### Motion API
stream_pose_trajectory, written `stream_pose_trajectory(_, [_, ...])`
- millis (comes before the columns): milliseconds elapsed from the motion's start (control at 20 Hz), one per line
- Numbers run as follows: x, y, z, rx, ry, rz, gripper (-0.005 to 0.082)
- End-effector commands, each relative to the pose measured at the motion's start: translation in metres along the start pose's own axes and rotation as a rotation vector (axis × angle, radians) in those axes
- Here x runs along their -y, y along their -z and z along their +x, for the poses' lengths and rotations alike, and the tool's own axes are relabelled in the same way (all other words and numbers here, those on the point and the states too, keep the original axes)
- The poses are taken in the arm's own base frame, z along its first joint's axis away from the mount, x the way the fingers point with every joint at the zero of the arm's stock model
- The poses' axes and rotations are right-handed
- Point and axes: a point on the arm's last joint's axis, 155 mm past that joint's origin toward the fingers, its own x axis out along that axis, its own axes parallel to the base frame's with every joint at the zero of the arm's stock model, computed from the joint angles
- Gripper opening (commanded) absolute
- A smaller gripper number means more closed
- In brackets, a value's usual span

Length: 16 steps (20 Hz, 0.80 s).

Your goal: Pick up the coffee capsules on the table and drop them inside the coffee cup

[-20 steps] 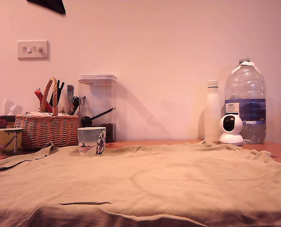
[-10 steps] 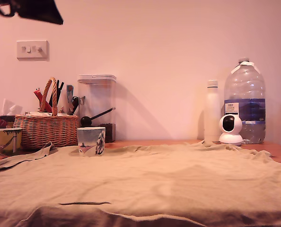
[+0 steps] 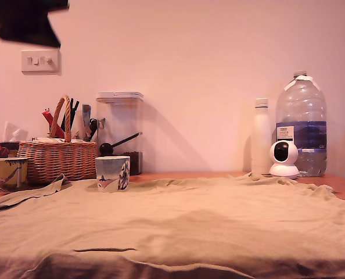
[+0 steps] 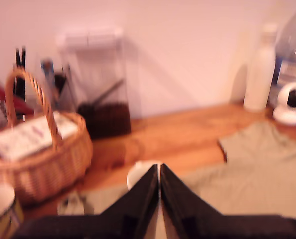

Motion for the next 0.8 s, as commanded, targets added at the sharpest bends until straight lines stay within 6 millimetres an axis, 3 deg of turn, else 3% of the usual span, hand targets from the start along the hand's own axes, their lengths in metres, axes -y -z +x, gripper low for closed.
stream_pose_trajectory(0, [-0.004, 0.01, -0.007, -0.006, -0.011, -0.009, -0.0022])
stream_pose_trajectory(750, [-0.057, 0.097, -0.063, -0.083, -0.16, -0.107, -0.0022])
